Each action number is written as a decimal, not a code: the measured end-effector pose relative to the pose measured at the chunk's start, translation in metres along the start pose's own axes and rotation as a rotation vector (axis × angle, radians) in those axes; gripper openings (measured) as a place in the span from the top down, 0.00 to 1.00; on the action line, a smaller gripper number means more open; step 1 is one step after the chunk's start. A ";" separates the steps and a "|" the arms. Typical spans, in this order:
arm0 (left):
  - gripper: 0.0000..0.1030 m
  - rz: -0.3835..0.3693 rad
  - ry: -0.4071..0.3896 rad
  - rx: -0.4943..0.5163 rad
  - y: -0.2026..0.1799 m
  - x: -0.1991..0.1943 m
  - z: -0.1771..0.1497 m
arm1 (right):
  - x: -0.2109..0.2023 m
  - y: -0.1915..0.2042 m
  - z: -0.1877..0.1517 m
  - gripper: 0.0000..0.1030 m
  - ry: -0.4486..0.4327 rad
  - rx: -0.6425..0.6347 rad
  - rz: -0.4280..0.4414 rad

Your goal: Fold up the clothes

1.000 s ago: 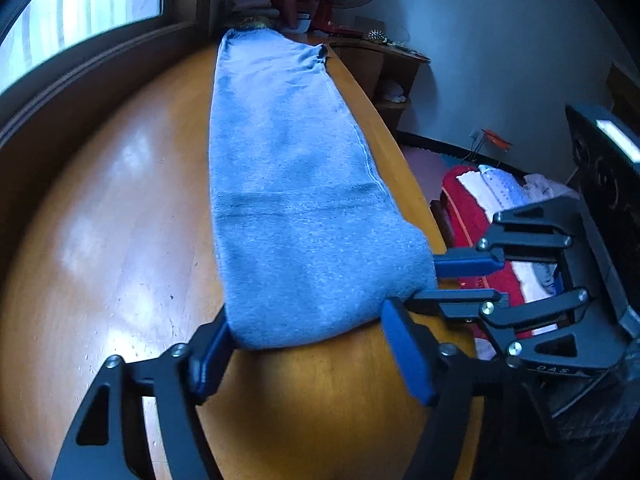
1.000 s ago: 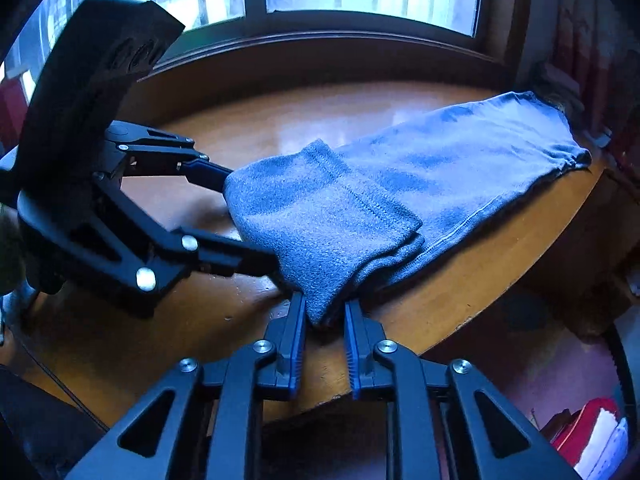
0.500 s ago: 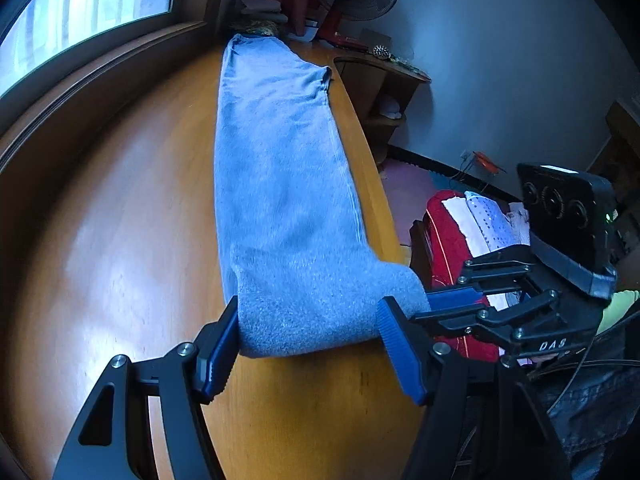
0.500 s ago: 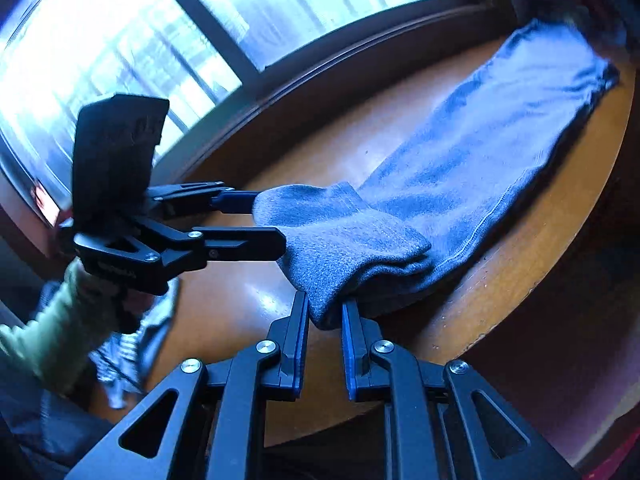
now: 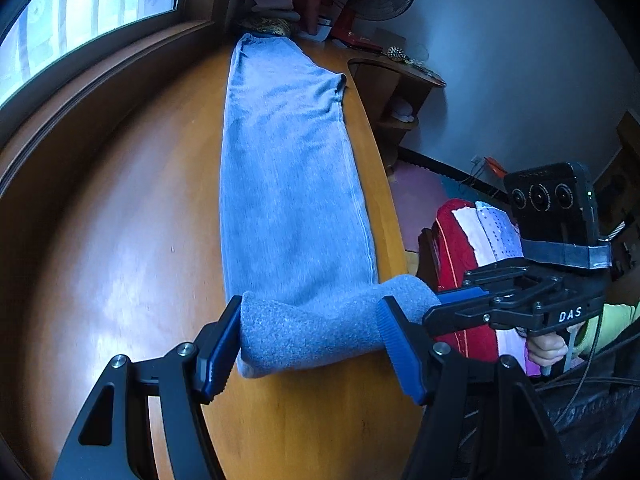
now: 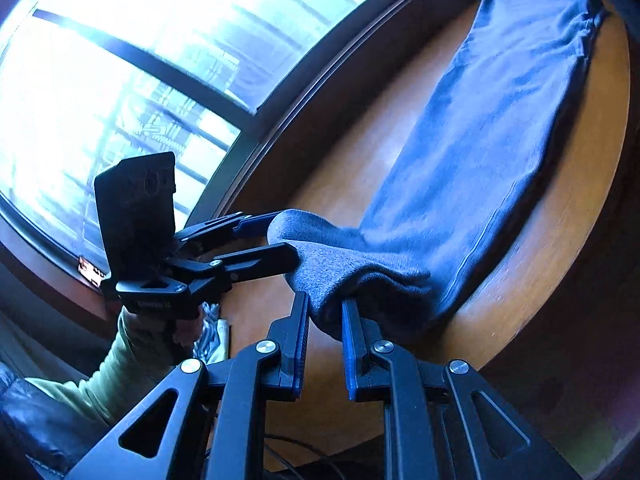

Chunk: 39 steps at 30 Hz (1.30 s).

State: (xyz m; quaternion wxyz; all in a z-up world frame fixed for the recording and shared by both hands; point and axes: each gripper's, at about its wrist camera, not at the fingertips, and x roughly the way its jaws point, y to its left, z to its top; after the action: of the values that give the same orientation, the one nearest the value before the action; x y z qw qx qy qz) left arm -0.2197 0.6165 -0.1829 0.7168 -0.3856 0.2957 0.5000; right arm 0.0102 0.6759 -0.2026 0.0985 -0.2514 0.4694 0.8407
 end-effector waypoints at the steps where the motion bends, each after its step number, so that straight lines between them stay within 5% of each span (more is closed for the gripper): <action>1: 0.38 0.005 -0.002 0.000 0.000 0.002 0.004 | -0.001 -0.003 0.003 0.84 -0.005 0.008 0.001; 8: 0.38 0.027 -0.005 -0.018 0.010 0.032 0.032 | 0.002 -0.031 0.025 0.84 -0.052 0.075 -0.021; 17: 0.38 0.160 0.011 -0.010 0.016 0.064 0.053 | 0.028 -0.046 0.043 0.84 -0.002 -0.060 -0.282; 23: 0.38 0.118 -0.068 -0.022 0.000 0.041 0.049 | 0.024 -0.047 0.044 0.84 0.036 -0.107 -0.272; 27: 0.38 0.076 -0.019 -0.002 -0.007 0.059 0.048 | 0.027 -0.050 0.050 0.84 0.068 -0.122 -0.255; 32: 0.38 0.092 0.081 -0.098 0.018 0.100 0.041 | 0.030 -0.049 0.054 0.84 0.105 -0.185 -0.257; 35: 0.36 0.137 0.065 -0.053 0.010 0.102 0.038 | 0.031 -0.051 0.057 0.84 0.115 -0.200 -0.241; 39: 0.21 0.203 0.080 0.043 -0.008 0.110 0.032 | 0.038 -0.051 0.062 0.83 0.109 -0.176 -0.224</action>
State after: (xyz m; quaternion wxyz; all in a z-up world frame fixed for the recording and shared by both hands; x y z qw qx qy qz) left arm -0.1749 0.6957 -0.2525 0.6582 -0.3578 0.3722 0.5480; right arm -0.0226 0.7523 -0.2330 0.1437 -0.3550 0.3677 0.8474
